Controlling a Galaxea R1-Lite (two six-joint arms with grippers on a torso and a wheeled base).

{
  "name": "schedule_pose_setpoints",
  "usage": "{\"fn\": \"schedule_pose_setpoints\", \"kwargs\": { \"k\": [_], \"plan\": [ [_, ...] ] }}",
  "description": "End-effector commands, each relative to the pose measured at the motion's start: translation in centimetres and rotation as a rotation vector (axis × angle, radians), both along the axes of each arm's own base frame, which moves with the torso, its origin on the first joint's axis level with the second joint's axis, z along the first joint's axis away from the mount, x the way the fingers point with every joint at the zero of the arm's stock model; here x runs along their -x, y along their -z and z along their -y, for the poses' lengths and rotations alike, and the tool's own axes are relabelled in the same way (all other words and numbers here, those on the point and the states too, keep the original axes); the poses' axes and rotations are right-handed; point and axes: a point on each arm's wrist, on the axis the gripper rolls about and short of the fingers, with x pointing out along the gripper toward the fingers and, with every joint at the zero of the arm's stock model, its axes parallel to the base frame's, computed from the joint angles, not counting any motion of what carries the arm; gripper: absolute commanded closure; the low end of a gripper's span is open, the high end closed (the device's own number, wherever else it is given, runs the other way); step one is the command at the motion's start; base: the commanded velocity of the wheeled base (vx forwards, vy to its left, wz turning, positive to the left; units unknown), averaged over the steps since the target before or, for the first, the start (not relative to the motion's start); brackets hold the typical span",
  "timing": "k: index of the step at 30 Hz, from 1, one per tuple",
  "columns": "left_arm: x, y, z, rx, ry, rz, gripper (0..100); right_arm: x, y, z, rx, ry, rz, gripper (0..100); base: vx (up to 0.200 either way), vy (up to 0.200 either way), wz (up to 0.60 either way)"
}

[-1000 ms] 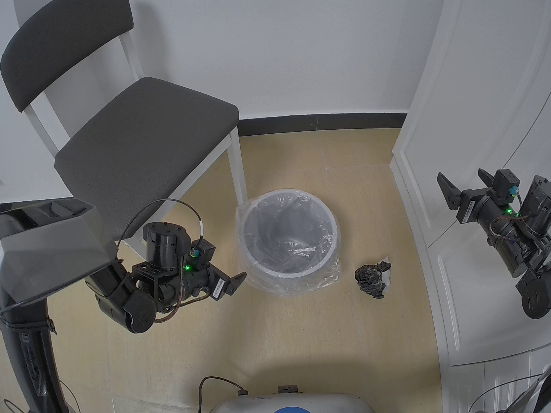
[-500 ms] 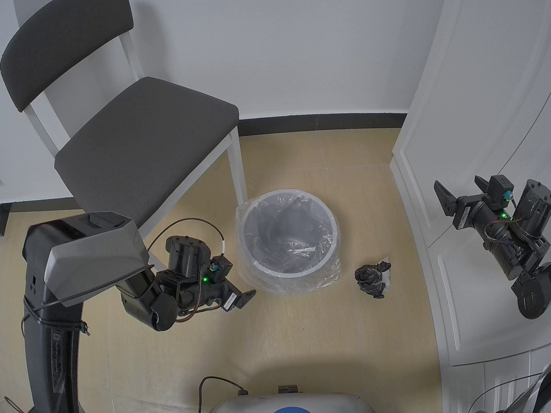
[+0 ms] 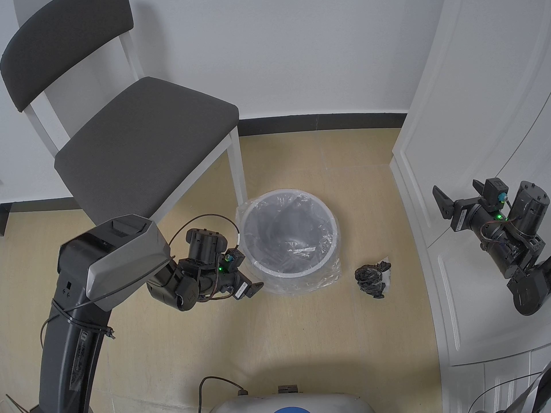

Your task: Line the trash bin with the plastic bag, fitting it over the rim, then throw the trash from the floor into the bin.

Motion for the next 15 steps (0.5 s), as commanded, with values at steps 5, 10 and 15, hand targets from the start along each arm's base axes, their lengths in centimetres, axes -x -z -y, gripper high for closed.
{"fn": "schedule_pose_setpoints", "kwargs": {
  "k": [5, 10, 15],
  "plan": [
    [-2.1, 2.1, -0.9, 0.043, 0.043, -0.046, 100, -1.5, 1.3, 0.5, 0.021, 0.024, -0.038, 0, 0.000, 0.000, 0.00],
    [-2.7, 2.0, -0.9, 0.073, 0.073, -0.040, 100, -1.6, 1.6, 0.5, 0.030, 0.019, -0.048, 0, 0.000, 0.000, 0.00],
    [-3.7, 1.9, -1.2, 0.076, 0.067, -0.038, 100, -1.7, 2.0, 0.4, 0.043, 0.015, -0.063, 0, 0.000, 0.000, 0.00]
  ]
}}
